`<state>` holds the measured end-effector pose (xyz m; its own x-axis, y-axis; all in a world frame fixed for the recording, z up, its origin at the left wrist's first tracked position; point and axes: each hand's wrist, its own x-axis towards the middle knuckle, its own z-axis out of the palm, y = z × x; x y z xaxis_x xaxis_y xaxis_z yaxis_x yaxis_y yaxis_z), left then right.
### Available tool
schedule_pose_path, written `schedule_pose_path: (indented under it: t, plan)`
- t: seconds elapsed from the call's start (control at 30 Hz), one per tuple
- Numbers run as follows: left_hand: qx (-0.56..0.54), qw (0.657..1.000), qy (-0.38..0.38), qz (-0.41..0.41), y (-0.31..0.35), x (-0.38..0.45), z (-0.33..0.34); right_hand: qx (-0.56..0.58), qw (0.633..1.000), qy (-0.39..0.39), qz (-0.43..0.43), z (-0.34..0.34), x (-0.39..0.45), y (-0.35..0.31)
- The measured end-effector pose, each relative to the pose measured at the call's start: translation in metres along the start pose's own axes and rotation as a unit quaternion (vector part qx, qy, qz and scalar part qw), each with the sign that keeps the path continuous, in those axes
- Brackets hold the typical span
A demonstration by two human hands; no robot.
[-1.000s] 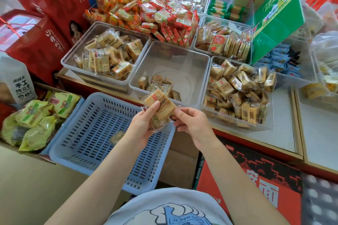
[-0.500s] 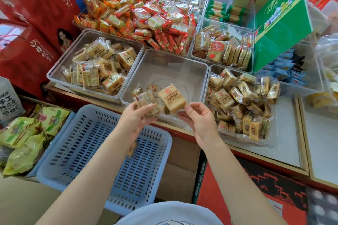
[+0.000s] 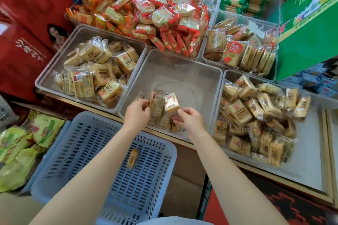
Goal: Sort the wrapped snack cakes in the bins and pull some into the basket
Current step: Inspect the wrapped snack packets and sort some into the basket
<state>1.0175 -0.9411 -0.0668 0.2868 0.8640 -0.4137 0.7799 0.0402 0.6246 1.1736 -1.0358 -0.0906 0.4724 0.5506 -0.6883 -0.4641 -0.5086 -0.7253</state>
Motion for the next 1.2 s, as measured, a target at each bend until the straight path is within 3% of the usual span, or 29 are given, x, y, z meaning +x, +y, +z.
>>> schedule_pose_path:
  t: [0.1,0.17,0.23,0.3,0.4,0.5,0.57,0.7,1.03,1.2]
  plan:
    - [0.086,0.996,-0.024,0.018,-0.004,0.005,0.005,-0.043,0.998,-0.026,0.046,0.003,0.004,0.001]
    - [0.102,0.994,0.002,0.042,-0.002,0.001,0.009,-0.056,0.997,-0.037,0.049,-0.001,0.0,-0.003]
    - [0.105,0.985,0.064,0.118,0.005,-0.011,0.017,-0.057,0.997,-0.038,0.026,-0.014,-0.009,-0.01]
    - [0.109,0.971,0.081,0.196,0.016,-0.027,0.037,-0.026,0.999,-0.021,-0.022,-0.034,-0.022,-0.02]
    - [0.103,0.962,-0.004,0.252,0.04,-0.051,0.081,0.057,0.995,0.043,-0.075,-0.077,-0.037,-0.029]
    - [0.128,0.948,-0.071,0.283,0.064,-0.073,0.126,0.096,0.982,0.15,-0.062,-0.125,-0.04,-0.022]
    - [0.168,0.943,-0.081,0.275,0.072,-0.08,0.144,0.12,0.974,0.188,-0.028,-0.148,-0.036,-0.011]
    - [0.238,0.934,-0.06,0.259,0.073,-0.081,0.153,0.201,0.967,0.154,0.021,-0.163,-0.024,0.002]
    - [0.232,0.942,-0.07,0.234,0.077,-0.081,0.152,0.385,0.906,0.158,0.079,-0.153,-0.004,-0.004]
    - [0.231,0.944,-0.07,0.227,0.078,-0.081,0.152,0.389,0.908,0.125,0.098,-0.162,-0.01,-0.005]
